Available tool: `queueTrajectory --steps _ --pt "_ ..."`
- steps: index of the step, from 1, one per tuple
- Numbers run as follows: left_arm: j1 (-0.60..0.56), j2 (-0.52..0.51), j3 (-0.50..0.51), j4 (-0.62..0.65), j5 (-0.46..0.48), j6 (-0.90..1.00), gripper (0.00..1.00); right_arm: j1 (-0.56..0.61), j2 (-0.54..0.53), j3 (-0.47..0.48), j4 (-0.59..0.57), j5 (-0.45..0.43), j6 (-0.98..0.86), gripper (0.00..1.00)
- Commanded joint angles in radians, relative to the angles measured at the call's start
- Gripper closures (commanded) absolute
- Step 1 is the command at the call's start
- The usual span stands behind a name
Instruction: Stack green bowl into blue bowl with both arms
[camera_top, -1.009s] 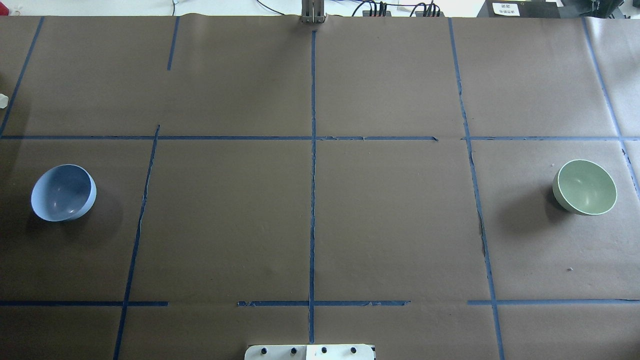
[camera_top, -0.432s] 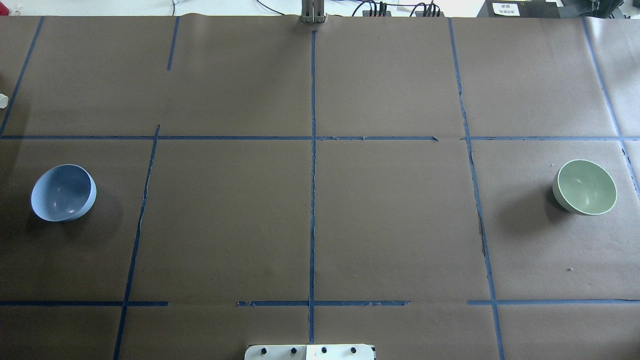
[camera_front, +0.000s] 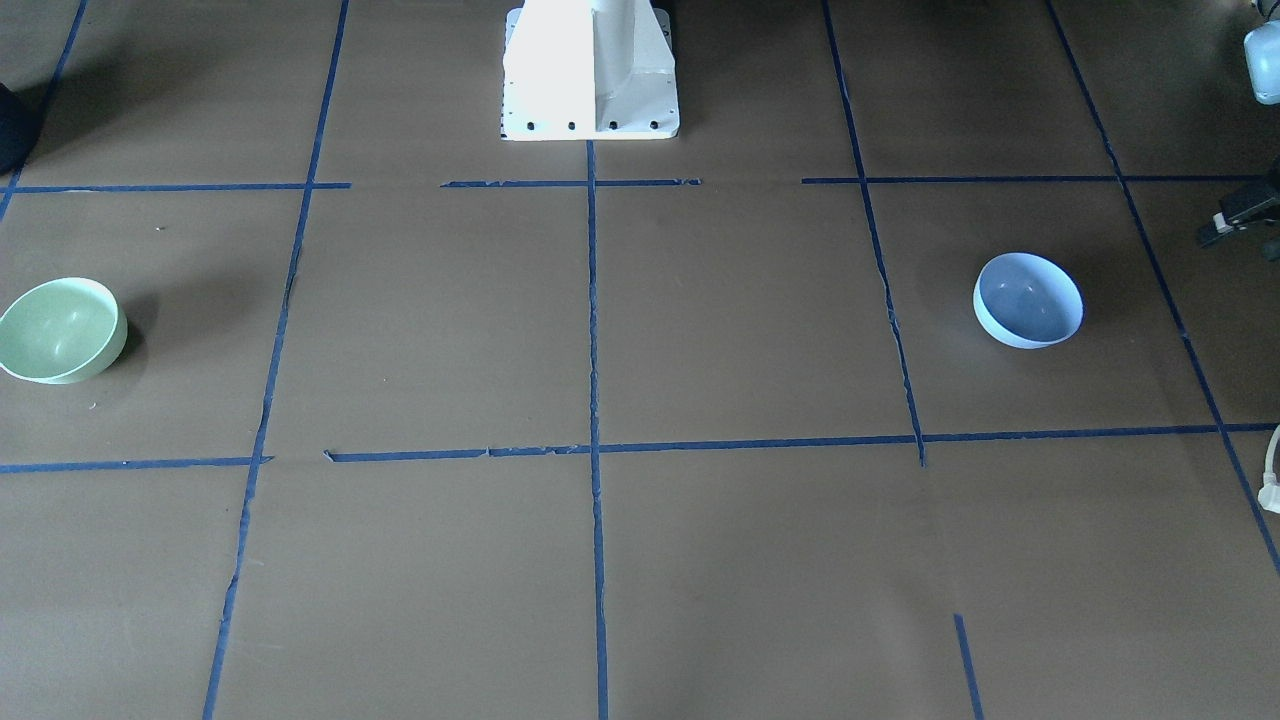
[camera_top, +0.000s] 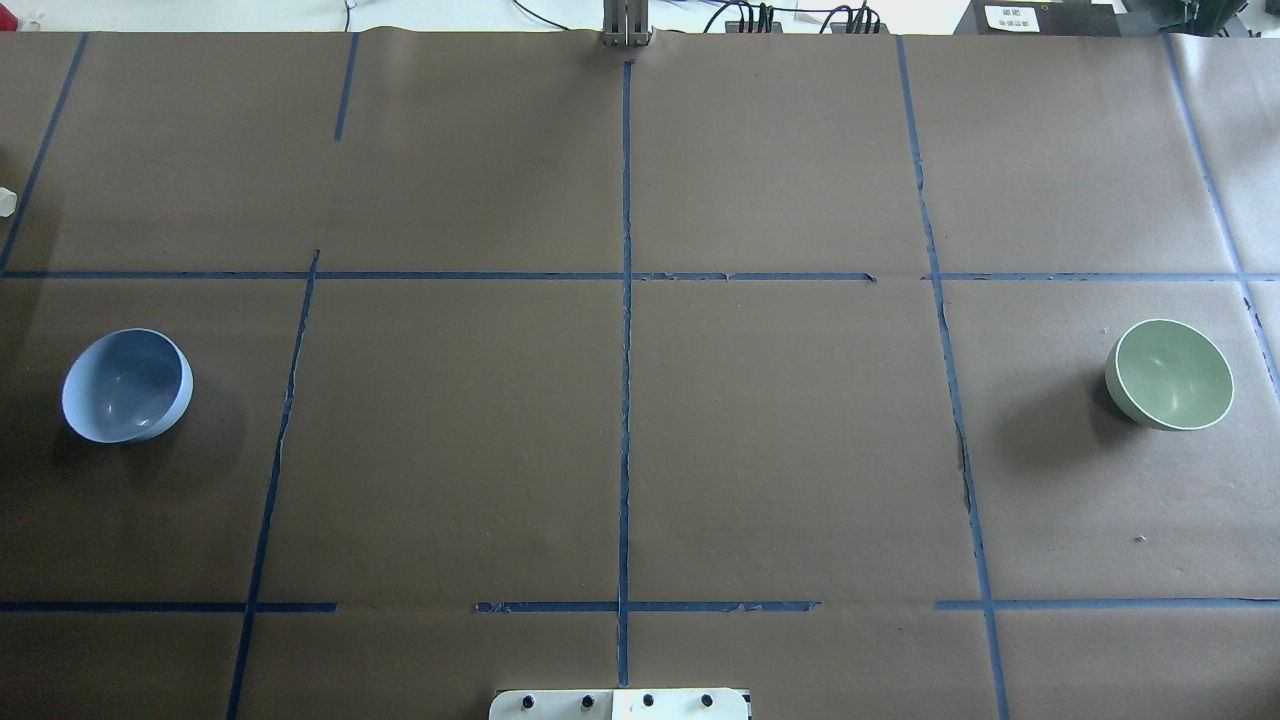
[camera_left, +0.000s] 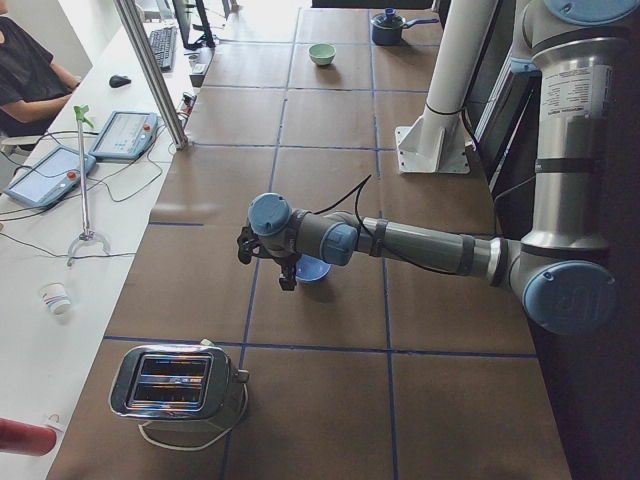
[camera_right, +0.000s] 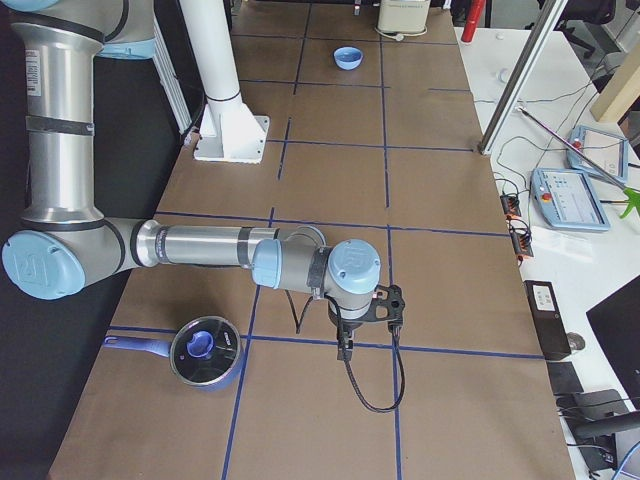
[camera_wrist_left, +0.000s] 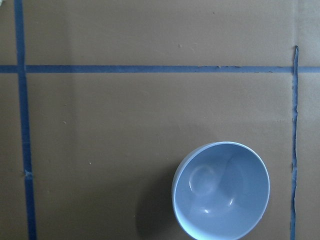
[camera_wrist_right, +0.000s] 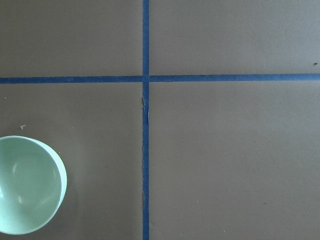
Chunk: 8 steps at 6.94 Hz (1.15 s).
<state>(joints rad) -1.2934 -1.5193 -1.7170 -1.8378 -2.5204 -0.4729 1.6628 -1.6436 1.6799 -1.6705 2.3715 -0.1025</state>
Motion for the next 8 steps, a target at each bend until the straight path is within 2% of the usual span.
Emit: queueTrajectory --steps 1,2,3,5,6,7,8 --pt "0.096 0.004 0.145 -0.328 0.078 -0.25 0.0 0.0 -0.001 0.0 0.014 0.0 0.001 0.0" --pt "0.152 0.002 0.195 -0.457 0.103 -0.368 0.0 0.0 -0.001 0.0 0.014 -0.002 0.001 0.0" --pt "0.208 0.001 0.198 -0.486 0.144 -0.436 0.0 0.0 0.001 0.0 0.014 -0.002 0.0 0.0" --pt "0.27 -0.002 0.2 -0.485 0.15 -0.448 0.02 0.0 0.001 0.0 0.014 -0.002 0.0 0.0" --pt "0.278 -0.002 0.2 -0.485 0.15 -0.451 0.21 0.0 0.001 0.0 0.014 -0.002 0.0 0.0" --pt "0.279 0.001 0.201 -0.483 0.15 -0.451 0.62 0.0 0.004 0.0 0.014 -0.002 0.001 0.0" --pt "0.279 0.004 0.201 -0.482 0.15 -0.448 0.92 0.0 0.004 0.0 0.014 -0.002 0.001 0.0"
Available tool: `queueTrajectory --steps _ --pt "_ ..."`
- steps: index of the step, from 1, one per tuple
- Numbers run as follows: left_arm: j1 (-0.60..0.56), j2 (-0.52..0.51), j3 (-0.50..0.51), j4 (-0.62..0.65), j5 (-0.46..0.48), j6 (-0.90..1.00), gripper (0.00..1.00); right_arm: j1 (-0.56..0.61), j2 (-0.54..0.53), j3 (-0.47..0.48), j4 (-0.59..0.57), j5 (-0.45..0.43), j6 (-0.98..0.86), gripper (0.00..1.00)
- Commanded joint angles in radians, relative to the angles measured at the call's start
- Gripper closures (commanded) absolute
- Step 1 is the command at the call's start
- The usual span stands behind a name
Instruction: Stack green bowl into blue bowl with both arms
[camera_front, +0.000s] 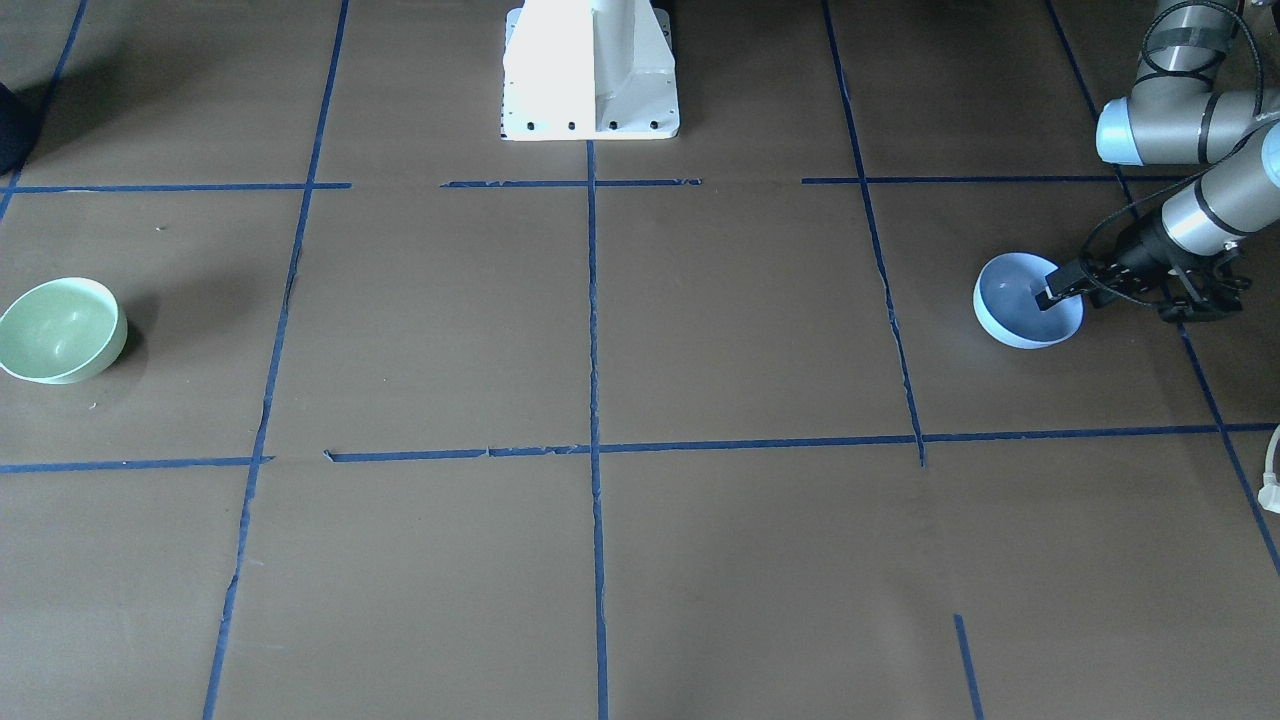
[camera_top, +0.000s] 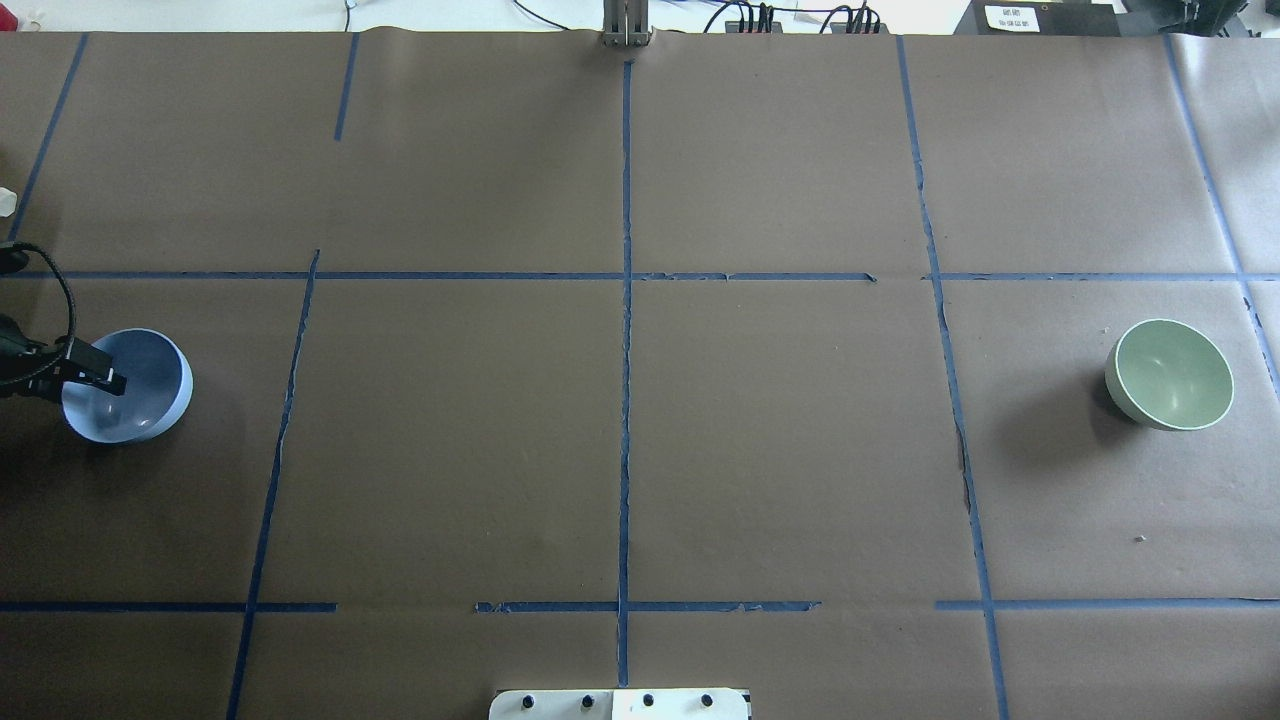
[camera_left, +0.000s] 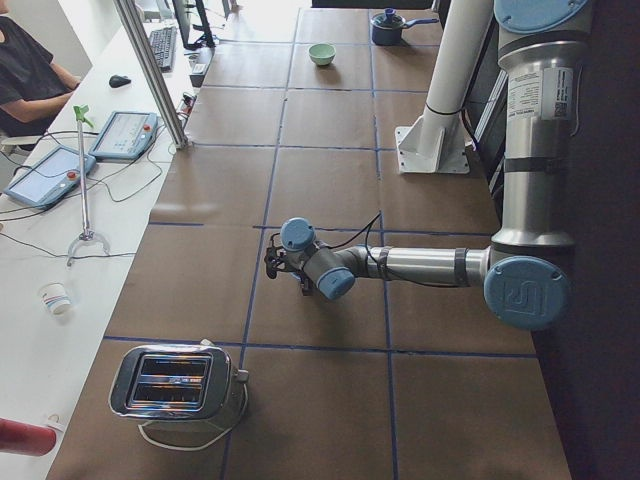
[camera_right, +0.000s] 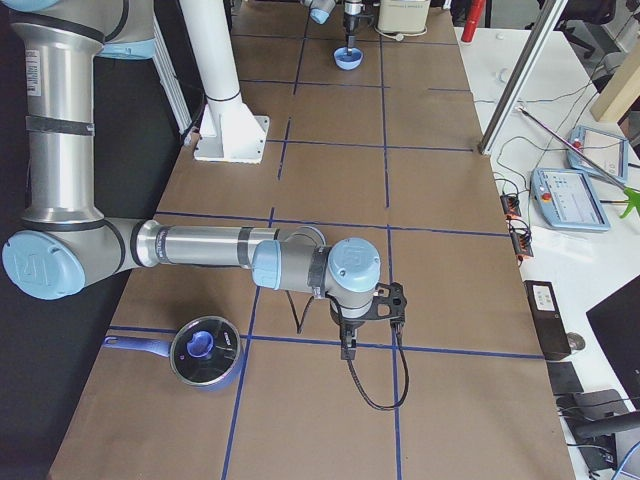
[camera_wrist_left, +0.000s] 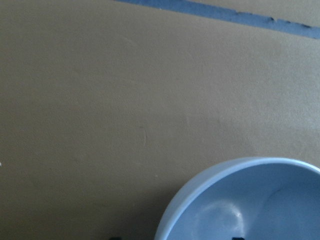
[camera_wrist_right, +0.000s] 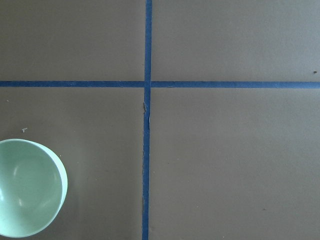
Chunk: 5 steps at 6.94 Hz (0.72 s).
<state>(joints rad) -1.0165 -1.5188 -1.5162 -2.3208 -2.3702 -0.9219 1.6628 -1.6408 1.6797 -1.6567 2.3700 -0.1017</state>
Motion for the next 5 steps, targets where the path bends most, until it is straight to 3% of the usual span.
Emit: queueTrajectory --steps 1,3,5 --pt "0.0 0.003 -0.007 0.003 -0.009 -0.002 1.0 0.0 0.001 0.0 0.0 0.0 0.0 0.0" --pt "-0.002 -0.003 -0.031 0.026 -0.026 -0.006 1.0 0.0 0.009 0.002 0.0 0.0 0.0 0.0" --pt "0.003 -0.035 -0.167 0.105 -0.064 -0.168 1.0 0.0 0.01 0.017 0.0 0.0 -0.001 0.0"
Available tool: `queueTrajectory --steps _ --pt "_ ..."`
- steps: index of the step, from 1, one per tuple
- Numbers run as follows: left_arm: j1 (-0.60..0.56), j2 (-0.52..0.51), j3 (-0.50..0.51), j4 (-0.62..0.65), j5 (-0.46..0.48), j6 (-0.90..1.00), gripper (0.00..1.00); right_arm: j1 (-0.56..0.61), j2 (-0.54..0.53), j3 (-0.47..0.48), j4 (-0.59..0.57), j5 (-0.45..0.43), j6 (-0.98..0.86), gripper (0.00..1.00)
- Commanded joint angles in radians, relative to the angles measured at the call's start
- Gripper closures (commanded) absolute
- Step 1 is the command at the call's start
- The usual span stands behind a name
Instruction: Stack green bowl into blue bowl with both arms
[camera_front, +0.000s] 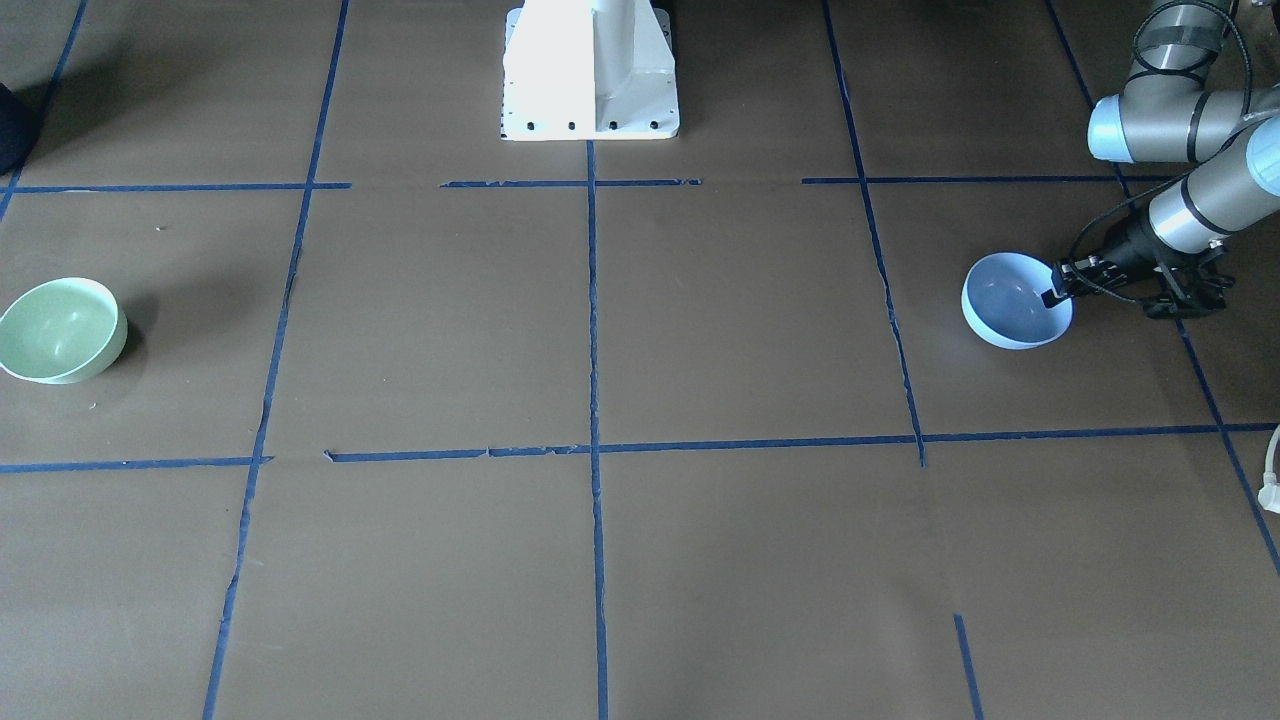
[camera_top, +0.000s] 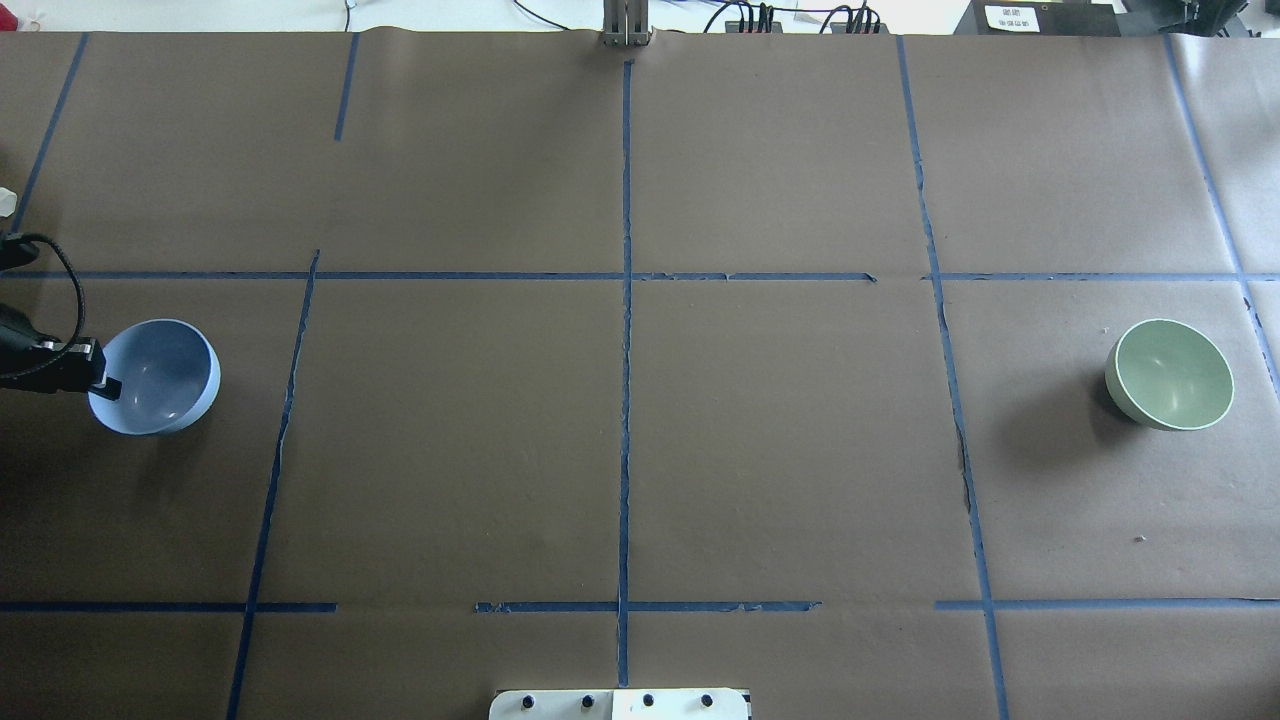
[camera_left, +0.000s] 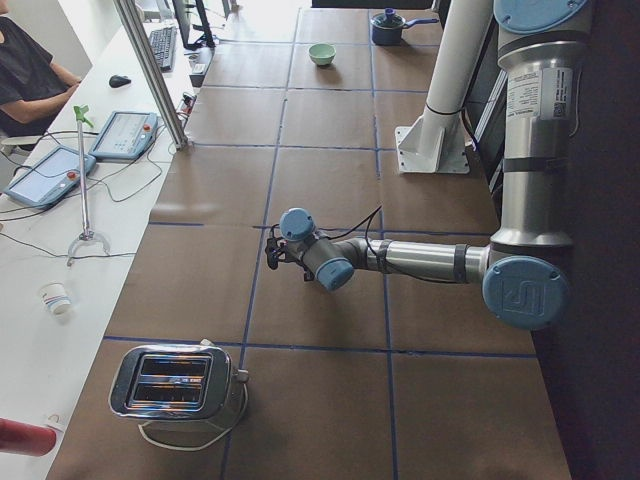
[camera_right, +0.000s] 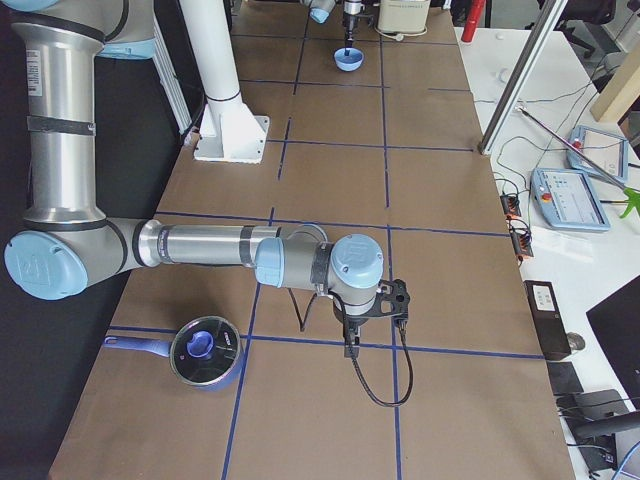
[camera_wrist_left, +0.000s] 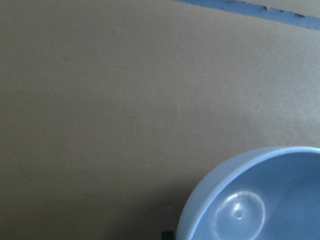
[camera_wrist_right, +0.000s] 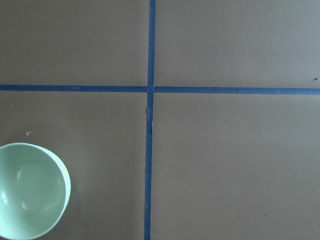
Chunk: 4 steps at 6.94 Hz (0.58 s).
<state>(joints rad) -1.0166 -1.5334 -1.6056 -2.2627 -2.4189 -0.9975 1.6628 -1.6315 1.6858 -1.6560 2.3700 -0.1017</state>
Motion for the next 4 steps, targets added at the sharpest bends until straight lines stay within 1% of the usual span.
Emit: queueTrajectory --steps 1,2,3,4 --pt "0.007 -0.101 -0.12 0.12 -0.016 -0.16 1.0 0.0 -0.001 0.018 -0.001 0.0 -0.001 0.0" --pt "0.066 -0.238 -0.146 0.212 -0.006 -0.278 1.0 0.0 -0.001 0.017 -0.001 0.0 -0.001 0.0" --pt "0.169 -0.366 -0.145 0.271 0.024 -0.402 1.0 0.0 -0.001 0.018 -0.001 0.002 -0.003 0.0" --pt "0.287 -0.467 -0.142 0.335 0.14 -0.508 1.0 0.0 -0.001 0.018 -0.001 0.002 -0.003 0.0"
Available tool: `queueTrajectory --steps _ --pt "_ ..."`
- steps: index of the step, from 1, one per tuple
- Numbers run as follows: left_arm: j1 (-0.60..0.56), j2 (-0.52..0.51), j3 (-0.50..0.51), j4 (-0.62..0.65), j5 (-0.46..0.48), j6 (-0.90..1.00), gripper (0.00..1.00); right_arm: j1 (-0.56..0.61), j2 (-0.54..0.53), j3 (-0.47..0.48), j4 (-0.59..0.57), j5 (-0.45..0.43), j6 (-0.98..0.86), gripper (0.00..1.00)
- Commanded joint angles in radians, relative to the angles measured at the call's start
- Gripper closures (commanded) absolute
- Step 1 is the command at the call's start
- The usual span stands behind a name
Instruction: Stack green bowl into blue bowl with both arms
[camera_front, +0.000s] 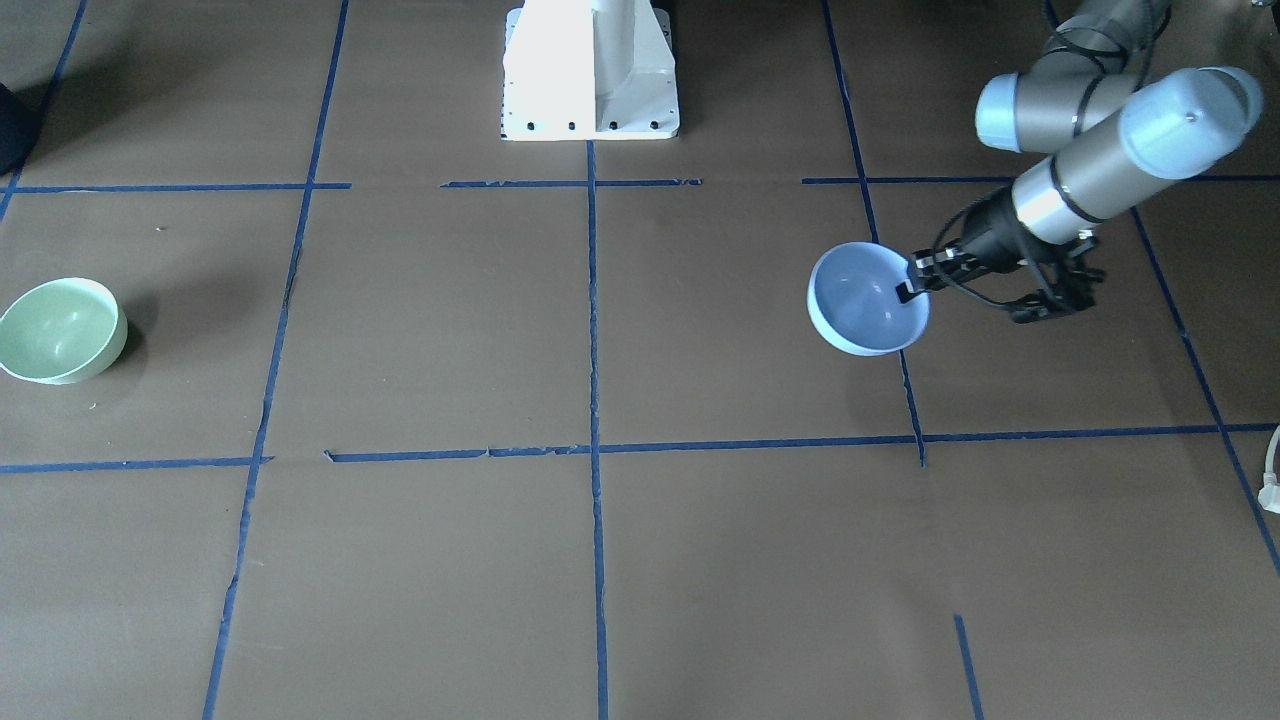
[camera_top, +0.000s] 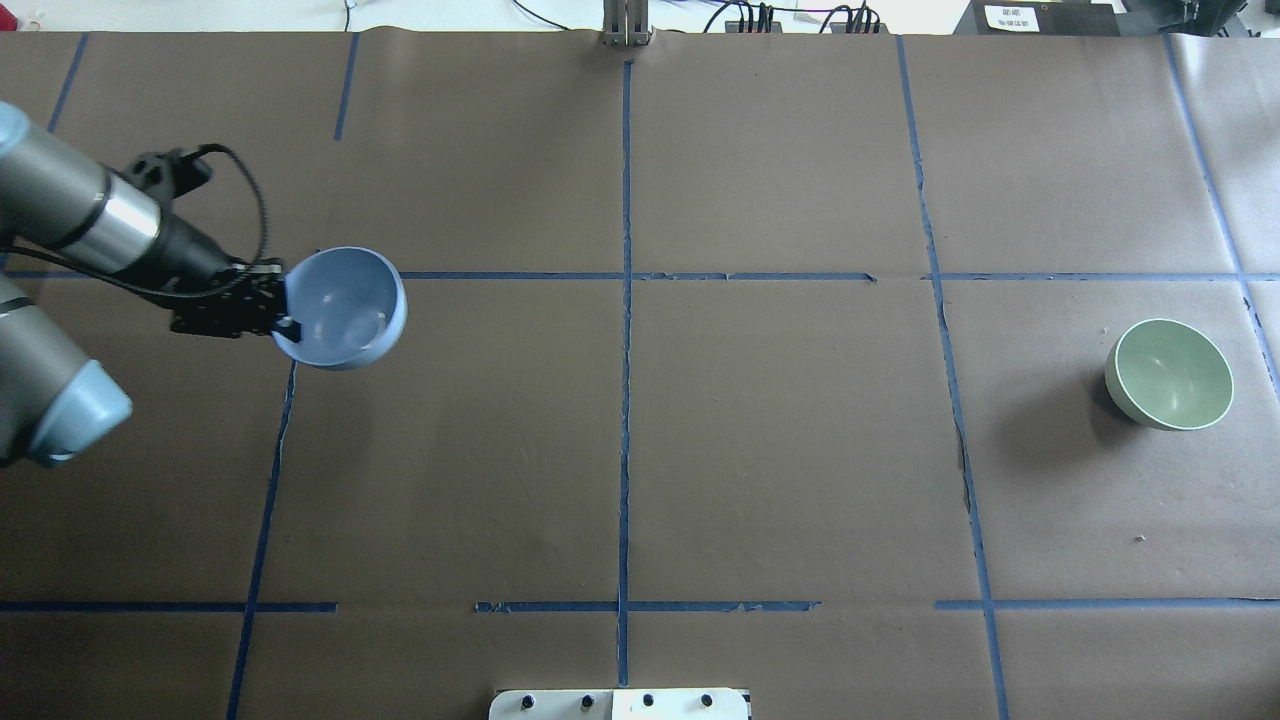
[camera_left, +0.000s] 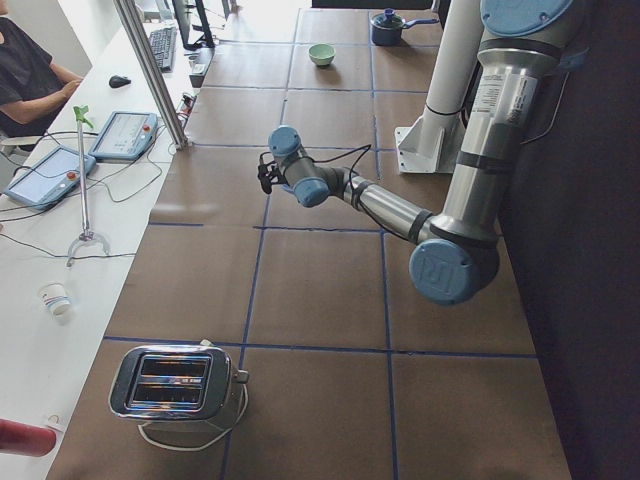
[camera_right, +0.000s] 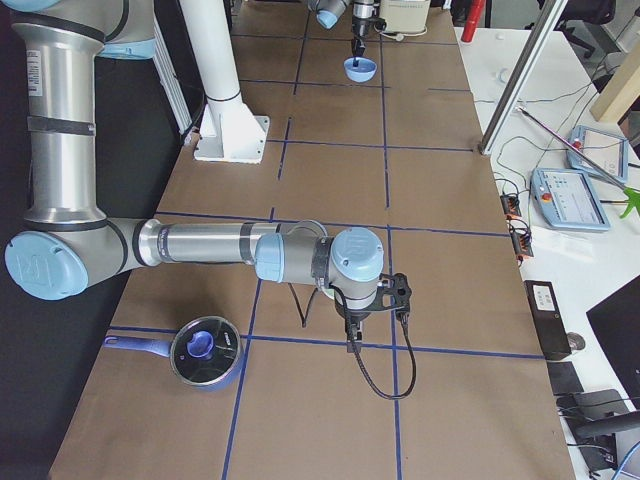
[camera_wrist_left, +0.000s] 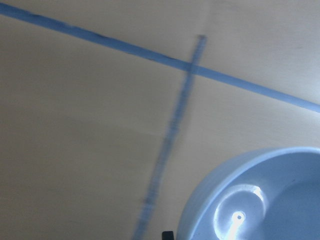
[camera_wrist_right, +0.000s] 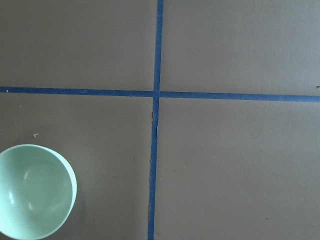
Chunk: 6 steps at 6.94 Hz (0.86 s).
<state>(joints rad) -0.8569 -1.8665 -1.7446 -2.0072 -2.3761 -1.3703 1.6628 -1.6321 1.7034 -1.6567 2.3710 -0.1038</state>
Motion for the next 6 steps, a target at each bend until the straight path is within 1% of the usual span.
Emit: queueTrajectory --steps 1,2,3,4,5,6 --pt "0.225 -0.22 0.019 0.125 0.221 -0.172 1.0 0.0 0.0 0.001 0.0 0.002 -0.005 0.0" --pt "0.324 -0.288 0.06 0.122 0.315 -0.232 1.0 0.0 0.0 0.001 0.0 0.002 -0.005 0.0" --pt "0.347 -0.351 0.124 0.114 0.374 -0.245 1.0 0.0 0.0 -0.001 0.0 0.002 -0.005 0.0" --pt "0.354 -0.365 0.163 0.107 0.374 -0.242 1.0 0.0 0.0 0.001 0.002 0.002 -0.001 0.0" --pt "0.352 -0.361 0.163 0.107 0.374 -0.239 1.0 0.0 0.0 0.004 0.002 0.004 0.001 0.0" --pt "0.351 -0.356 0.163 0.108 0.376 -0.236 0.98 0.0 0.001 0.009 0.002 0.004 0.001 0.0"
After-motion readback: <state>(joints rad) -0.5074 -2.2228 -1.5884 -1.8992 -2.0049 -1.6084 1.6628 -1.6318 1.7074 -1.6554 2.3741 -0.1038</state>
